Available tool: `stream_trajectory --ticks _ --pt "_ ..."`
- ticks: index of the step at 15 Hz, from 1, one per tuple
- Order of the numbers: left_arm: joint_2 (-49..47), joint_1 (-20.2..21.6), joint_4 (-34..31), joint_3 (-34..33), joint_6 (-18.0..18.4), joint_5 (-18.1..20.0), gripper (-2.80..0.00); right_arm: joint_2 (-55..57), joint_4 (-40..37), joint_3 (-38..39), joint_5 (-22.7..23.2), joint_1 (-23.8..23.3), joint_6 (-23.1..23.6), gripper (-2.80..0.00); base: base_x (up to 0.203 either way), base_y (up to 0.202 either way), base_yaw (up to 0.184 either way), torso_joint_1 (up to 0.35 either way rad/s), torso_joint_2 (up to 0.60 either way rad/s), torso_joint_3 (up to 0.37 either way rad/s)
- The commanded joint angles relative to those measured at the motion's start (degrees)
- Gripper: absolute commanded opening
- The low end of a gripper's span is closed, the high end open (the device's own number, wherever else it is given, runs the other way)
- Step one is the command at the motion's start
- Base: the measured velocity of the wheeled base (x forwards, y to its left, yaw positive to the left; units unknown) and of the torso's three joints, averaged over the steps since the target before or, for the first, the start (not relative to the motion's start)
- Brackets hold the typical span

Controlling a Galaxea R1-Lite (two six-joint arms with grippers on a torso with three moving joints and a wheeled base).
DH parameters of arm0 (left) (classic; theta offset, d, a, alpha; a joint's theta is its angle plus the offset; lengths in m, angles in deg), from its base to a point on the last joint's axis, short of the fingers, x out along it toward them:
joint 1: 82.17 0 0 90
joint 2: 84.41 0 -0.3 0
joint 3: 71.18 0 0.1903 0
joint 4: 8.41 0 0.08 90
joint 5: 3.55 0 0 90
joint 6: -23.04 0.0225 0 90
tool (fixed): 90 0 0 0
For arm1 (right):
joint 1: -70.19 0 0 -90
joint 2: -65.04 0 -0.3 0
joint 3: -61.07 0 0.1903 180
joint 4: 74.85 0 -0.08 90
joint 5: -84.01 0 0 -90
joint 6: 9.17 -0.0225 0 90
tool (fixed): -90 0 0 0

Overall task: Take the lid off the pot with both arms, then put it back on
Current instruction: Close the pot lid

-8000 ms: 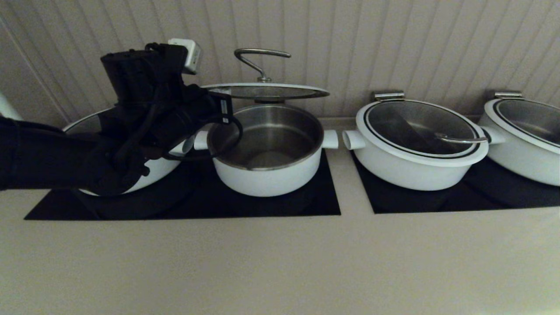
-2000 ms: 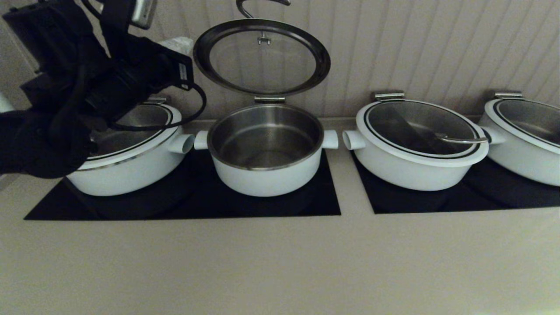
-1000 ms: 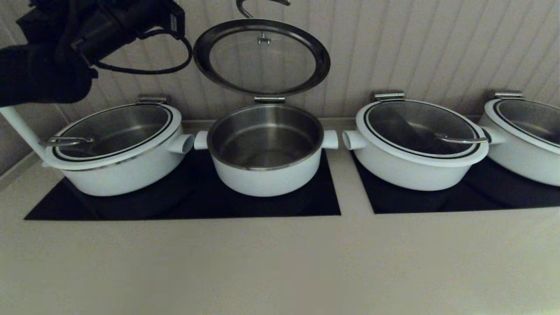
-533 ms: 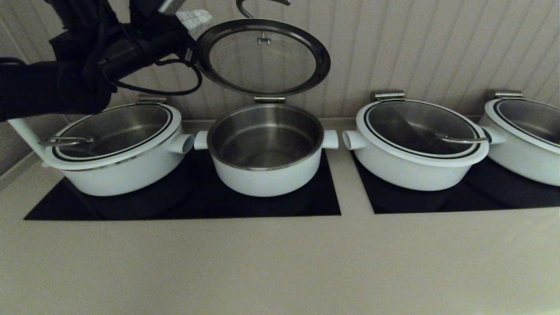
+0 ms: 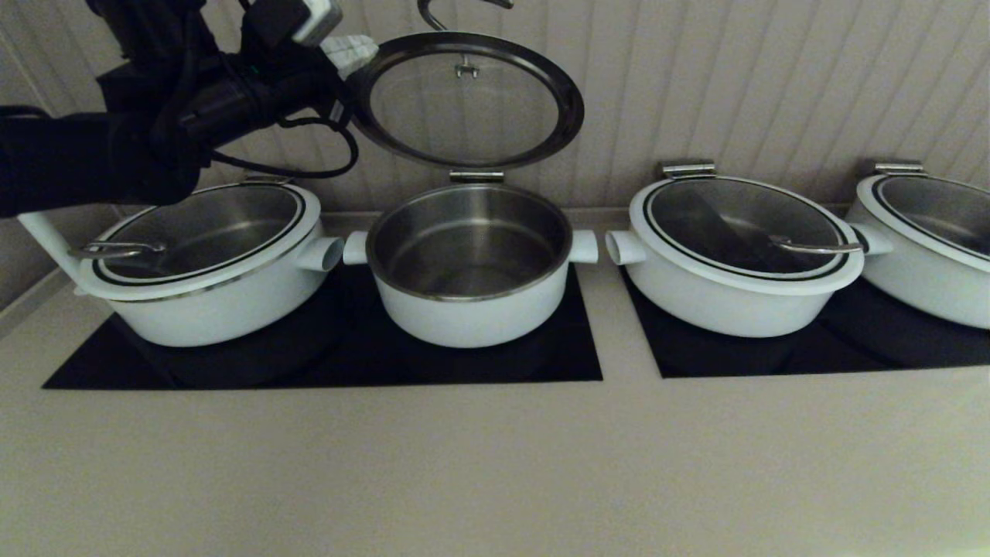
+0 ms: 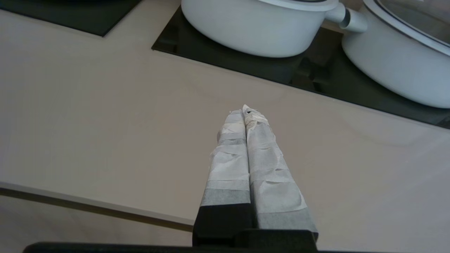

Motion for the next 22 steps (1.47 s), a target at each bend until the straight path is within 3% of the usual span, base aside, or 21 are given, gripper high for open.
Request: stream_trajectory --ticks 1,4,7,22 --pt "-0.31 -0.05 -0.03 0.43 0.31 0.08 -2.8 0.07 0.49 0.27 -0.01 0.0 0.1 -2.8 0.0 0.0 0.0 0.0 0.0 0.0" --pt "-2.05 -0.01 -0.64 5.62 0.43 -0.05 -2.8 0.07 0.49 0.27 -0.02 0.0 0.11 -2.8 0.0 0.0 0.0 0.0 0.0 0.0" --pt "-3.79 -0.03 -5.83 12.5 0.56 -0.11 -2.8 0.07 0.49 0.27 -0.02 0.0 0.07 -2.8 0.0 0.0 0.0 0.0 0.0 0.0" --pt "-5.32 -0.53 -6.46 12.08 0.6 0.08 -2.8 0.07 0.49 0.27 -0.02 0.0 0.07 -2.8 0.0 0.0 0.0 0.0 0.0 0.0"
